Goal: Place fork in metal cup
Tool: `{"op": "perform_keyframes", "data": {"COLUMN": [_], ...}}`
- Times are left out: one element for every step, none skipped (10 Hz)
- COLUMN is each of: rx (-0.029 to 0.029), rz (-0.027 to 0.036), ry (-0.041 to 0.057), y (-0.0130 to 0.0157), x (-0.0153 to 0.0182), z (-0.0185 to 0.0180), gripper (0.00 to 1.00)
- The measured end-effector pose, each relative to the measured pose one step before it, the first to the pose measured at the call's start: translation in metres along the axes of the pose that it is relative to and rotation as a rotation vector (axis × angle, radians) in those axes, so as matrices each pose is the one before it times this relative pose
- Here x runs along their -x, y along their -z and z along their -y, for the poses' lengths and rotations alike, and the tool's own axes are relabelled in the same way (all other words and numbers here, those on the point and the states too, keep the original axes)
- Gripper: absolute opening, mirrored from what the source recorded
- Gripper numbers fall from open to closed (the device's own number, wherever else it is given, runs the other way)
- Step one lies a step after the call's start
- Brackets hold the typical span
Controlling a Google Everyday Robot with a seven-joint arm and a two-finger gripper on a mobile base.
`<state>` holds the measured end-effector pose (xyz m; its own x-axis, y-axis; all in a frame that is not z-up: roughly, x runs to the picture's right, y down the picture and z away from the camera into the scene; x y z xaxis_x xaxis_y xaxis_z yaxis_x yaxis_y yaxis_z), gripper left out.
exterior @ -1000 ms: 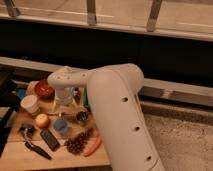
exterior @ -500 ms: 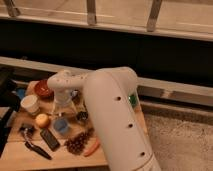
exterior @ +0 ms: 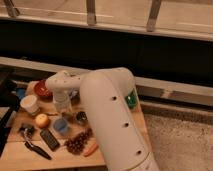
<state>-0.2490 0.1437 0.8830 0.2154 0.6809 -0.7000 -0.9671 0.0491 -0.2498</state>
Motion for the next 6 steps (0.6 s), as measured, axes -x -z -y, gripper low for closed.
{"op": "perform_keyframes", "data": {"rx": [-0.00206, 0.00001, 0.00036, -0.00187, 0.00073, -0.00032], "rz": [0.00202, 0.00294, 0.00486, 0.00861, 0.01737, 0.00577], "ry": [0.00578, 0.00035, -0.00102, 0.00518, 0.00363, -0.00173], "y": [0.00014, 0.00116, 0.00168, 0.00248, 0.00341, 0.0034], "x": [0.00014, 0.00081, 0.00151, 0.00201, 0.00385, 0.00038], "z": [-0.00239, 0.00039, 0.00178, 0.0005, -0.00216, 0.00028], "gripper": [0.12, 0.03, 0.0, 0.0, 0.0, 0.0]}}
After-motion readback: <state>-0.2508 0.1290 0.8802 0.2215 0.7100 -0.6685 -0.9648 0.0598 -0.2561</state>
